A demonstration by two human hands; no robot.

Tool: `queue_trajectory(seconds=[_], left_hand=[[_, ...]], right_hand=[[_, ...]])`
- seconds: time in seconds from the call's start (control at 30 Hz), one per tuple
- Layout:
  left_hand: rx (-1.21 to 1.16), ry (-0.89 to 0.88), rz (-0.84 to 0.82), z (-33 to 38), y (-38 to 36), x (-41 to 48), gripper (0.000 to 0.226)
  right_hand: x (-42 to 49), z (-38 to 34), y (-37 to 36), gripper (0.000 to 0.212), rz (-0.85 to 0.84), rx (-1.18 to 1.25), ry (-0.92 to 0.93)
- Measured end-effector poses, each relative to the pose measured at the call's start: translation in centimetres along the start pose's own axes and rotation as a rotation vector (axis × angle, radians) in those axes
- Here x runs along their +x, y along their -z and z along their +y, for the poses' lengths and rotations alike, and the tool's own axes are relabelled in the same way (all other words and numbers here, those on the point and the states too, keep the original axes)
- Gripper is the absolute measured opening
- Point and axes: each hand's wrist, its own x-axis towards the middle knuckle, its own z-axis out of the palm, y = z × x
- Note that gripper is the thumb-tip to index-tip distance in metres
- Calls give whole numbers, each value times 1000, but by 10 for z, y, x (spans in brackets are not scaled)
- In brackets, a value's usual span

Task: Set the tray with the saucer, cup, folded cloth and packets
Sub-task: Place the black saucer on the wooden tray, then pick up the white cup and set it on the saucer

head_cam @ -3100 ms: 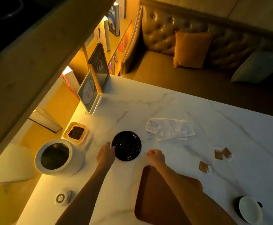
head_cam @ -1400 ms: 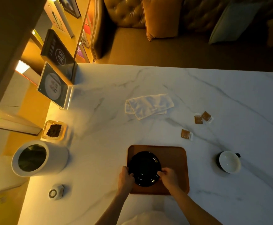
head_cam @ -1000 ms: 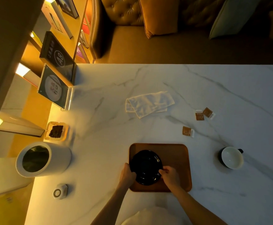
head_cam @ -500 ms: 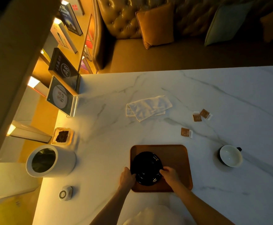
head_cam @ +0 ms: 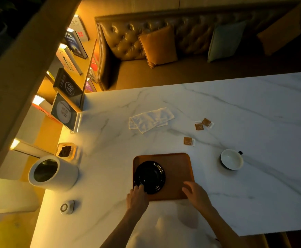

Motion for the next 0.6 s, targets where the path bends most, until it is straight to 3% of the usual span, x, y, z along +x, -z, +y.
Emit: queue_trajectory(seconds=[0.1,0.6], left_hand=[[46,-28,29,25,-8,-14,39],[-44,-57,0,157,-42,-31,25]], right_hand=[[-10,24,17,47,39,-85,31],[-18,106,101,34,97,147,22]])
